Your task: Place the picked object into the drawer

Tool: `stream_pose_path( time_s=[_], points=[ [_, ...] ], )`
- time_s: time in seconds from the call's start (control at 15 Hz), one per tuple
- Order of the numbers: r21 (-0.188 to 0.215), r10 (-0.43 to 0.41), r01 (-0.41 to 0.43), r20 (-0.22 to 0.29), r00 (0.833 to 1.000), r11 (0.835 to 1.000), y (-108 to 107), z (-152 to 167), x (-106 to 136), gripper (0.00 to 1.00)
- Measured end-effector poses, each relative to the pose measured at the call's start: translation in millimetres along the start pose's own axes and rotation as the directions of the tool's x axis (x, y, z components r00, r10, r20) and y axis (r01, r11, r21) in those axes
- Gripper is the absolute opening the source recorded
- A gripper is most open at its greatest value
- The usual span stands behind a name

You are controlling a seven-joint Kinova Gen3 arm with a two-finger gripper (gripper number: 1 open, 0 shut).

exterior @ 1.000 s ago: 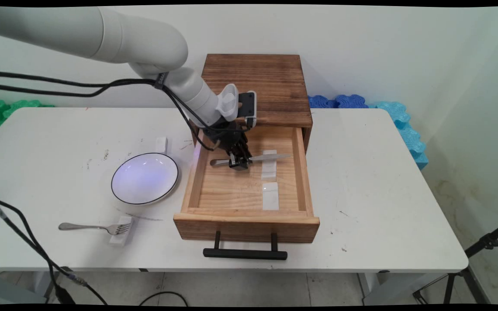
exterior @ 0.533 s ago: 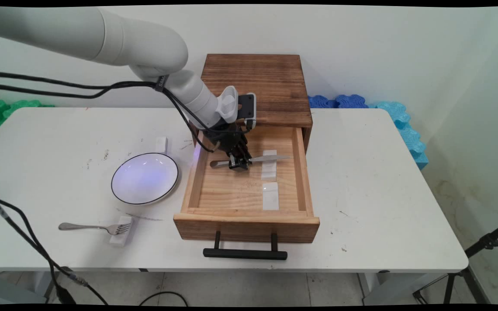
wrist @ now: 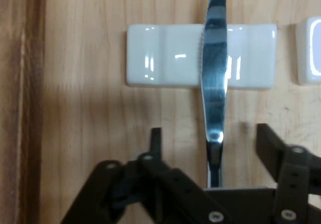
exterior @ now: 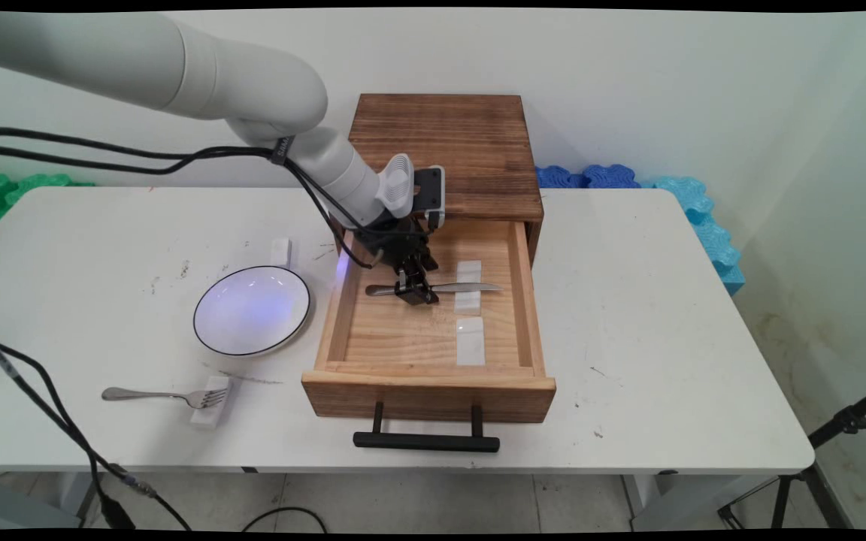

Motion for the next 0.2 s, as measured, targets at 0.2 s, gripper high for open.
stream_pose_path(
  time_s=[0.2],
  points=[
    [0.001, 0.000, 0.000, -0.003, 1.000, 1.000, 0.7, 0.9, -0.4, 1.00]
  ],
)
